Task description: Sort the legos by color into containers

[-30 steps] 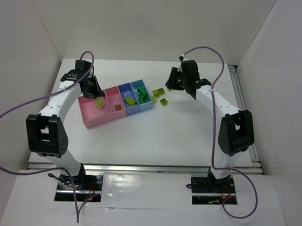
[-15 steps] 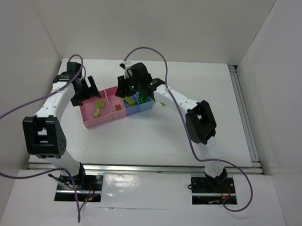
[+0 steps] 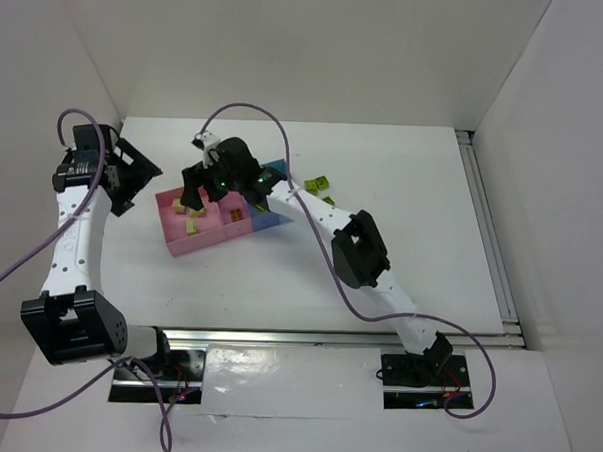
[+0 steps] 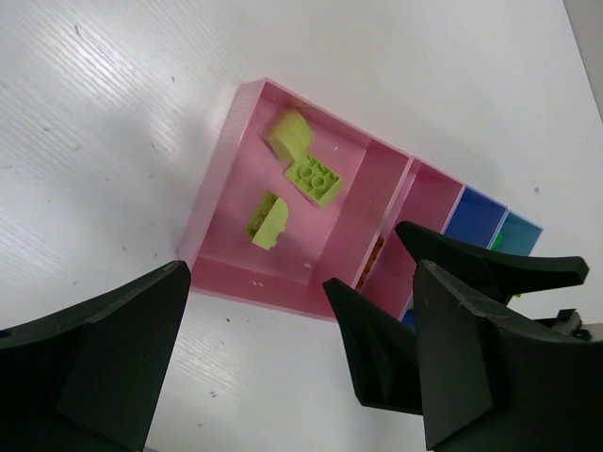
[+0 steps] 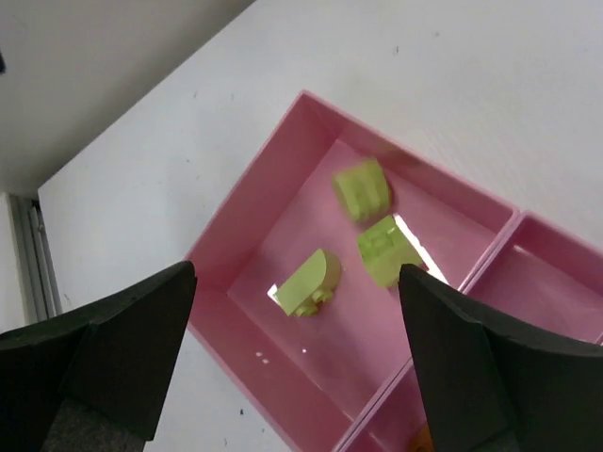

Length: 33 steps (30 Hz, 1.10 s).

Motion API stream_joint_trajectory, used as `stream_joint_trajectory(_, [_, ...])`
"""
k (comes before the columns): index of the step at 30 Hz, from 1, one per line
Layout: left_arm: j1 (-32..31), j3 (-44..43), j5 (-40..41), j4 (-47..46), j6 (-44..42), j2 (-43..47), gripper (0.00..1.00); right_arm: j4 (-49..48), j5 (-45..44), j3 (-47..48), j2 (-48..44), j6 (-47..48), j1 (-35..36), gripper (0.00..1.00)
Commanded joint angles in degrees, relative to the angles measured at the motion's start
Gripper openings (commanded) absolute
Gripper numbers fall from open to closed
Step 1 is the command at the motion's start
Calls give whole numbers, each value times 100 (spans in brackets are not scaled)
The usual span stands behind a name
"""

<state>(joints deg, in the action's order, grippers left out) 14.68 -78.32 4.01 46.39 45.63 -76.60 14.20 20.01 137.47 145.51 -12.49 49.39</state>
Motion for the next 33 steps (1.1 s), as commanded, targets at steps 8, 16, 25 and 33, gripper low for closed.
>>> stream_joint_trajectory(8, [-578,80,-436,-402,-571,119,97,-1173,-1988,-4189,-3430,-218,-1044,74])
stream_joint_trajectory(16, [-2046,-752,-534,-430,-1126,-662,92,47,-1905,-5916,-4128,-570,-2705,88])
stream_joint_trajectory(25, [-3014,-1176,-331,-192,-1126,-1340,90,287,-1553,-5906,-3556,98,-2776,91])
stream_joint_trajectory(33, [-3067,-1176,-278,-192,-1073,-1340,87,259,-2036,-5390,-2731,344,-2618,83])
